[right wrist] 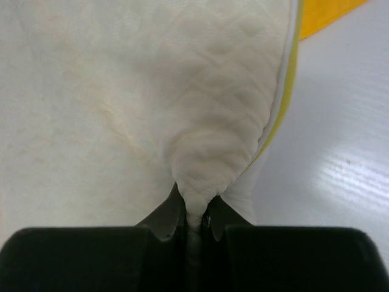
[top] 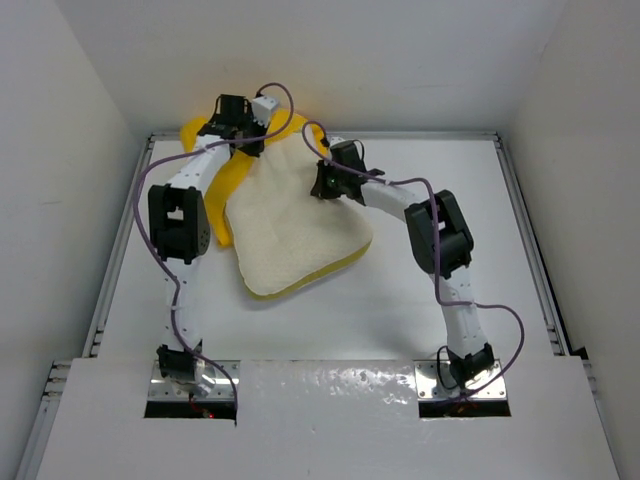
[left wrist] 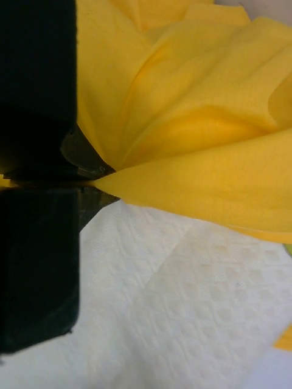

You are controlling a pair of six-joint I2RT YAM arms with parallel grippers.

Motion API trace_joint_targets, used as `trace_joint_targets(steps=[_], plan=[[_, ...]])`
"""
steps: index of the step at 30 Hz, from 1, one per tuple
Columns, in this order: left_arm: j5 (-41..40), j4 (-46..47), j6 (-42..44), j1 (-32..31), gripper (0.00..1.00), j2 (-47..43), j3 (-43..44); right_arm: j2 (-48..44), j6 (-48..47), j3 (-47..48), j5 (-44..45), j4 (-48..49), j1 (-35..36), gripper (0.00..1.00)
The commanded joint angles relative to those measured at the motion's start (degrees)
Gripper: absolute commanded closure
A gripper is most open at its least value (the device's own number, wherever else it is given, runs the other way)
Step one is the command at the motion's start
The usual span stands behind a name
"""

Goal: Put the pillow into the pillowcase

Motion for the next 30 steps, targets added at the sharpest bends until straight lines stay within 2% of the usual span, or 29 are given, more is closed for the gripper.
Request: trace_joint_targets(steps=[1, 4, 5, 8, 11, 14, 15, 18, 19, 20, 22, 23, 25, 27, 28, 30], plan=[[13.24, 5.81, -4.6, -1.31, 1.0, -8.09, 0.19, -8.65, -10.97, -5.03, 1.55, -0.67, 7.42, 1.0], [18.95, 5.38, -4.34, -1.39, 1.0, -10.81, -0.77, -14.1, -16.63, -12.14, 5.77, 2.57, 11.03, 1.0], [23.15, 5.03, -3.73, -1.39, 1.0, -11.43, -1.3, -17.42, -17.25, -13.9, 5.78, 4.5, 11.38, 1.0], [28.89, 2.04, 0.38, -2.01, 1.0, -13.54, -4.02, -21.14, -17.95, -19.28, 5.26, 7.42, 11.56, 1.0], [31.88, -4.71, 5.91, -3.06, 1.0, -13.98, -5.08, -23.78, -18.14, -21.56, 4.91, 7.33, 11.56, 1.0], [36.02, -15.6, 15.4, -3.85, 0.99, -14.33, -6.66, -25.89, -16.47, -24.11, 2.89, 8.39, 11.65, 1.0], [36.72, -22.16, 18.57, -3.94, 0.97, -14.42, -7.36, -26.41, -15.68, -24.81, 0.8, 8.56, 11.56, 1.0], [34.81, -32.31, 29.21, -3.94, 0.9, -15.74, -10.61, -28.79, -12.61, -29.19, -4.73, 8.83, 11.56, 0.7], [32.01, -33.72, 31.67, -3.86, 0.87, -16.18, -12.27, -30.18, -10.95, -30.43, -5.63, 8.65, 11.65, 0.38], [30.42, -34.52, 32.04, -3.94, 0.79, -16.44, -13.07, -30.89, -10.06, -31.66, -5.99, 8.48, 11.56, 0.24], [27.6, -34.09, 32.13, -3.94, 0.67, -17.06, -15.18, -32.3, -8.22, -35.7, -5.55, 9.08, 11.12, 0.11], [25.41, -33.48, 31.18, -3.94, 0.55, -17.15, -15.54, -33.35, -5.42, -37.02, -5.81, 10.05, 9.47, 0.09], [23.99, -29.97, 28.37, -3.94, 0.48, -17.24, -14.67, -33.89, -1.29, -40.72, -8.61, 14.51, 6.83, 0.07], [22.23, -24.11, 19.35, -4.12, 0.42, -17.32, -12.83, -33.63, 5.13, -42.04, -9.07, 18.04, 2.62, 0.07], [21.36, -21.37, 19.3, -4.29, 0.41, -17.32, -12.21, -33.28, 6.55, -41.79, -9.07, 18.75, 1.73, 0.07], [17.84, -13.84, 11.94, -4.9, 0.41, -17.24, -11.41, -31.44, 7.44, -38.73, -6.35, 18.41, 0.14, 0.07]])
